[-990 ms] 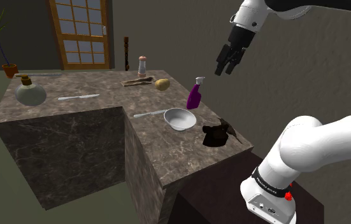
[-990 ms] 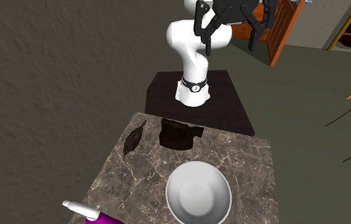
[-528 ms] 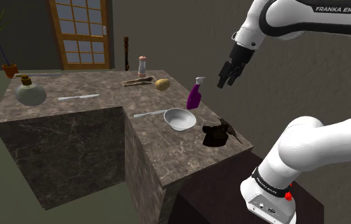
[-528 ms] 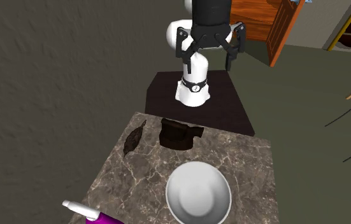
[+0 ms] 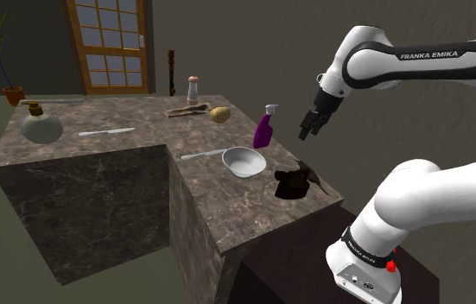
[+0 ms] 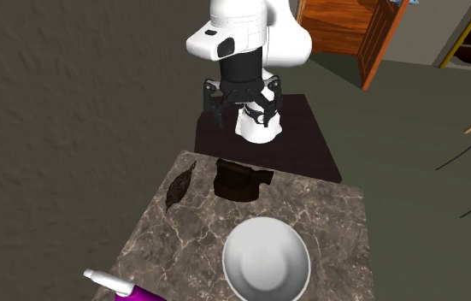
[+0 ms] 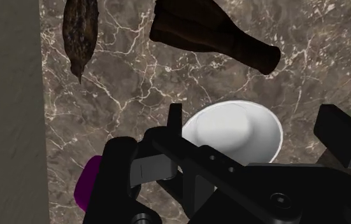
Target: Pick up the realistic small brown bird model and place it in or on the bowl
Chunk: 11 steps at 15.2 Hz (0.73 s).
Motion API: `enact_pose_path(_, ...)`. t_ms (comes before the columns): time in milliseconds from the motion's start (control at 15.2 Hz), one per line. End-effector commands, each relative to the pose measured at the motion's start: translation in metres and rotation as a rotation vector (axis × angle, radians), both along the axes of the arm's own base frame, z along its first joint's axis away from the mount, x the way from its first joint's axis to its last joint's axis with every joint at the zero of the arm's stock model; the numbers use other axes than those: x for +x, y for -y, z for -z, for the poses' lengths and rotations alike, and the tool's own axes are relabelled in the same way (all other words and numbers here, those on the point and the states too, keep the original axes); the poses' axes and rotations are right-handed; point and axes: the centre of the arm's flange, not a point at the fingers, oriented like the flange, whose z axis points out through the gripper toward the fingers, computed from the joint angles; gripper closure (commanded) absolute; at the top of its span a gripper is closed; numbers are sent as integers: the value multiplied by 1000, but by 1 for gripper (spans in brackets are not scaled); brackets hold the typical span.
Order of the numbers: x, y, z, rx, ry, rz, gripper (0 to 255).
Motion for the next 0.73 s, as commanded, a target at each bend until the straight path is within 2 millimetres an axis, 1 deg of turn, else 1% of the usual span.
enact_pose_path(0, -5, 16, 18, -7, 5, 5, 0)
enact_pose_path(660, -28, 93, 119, -38, 17, 36, 0)
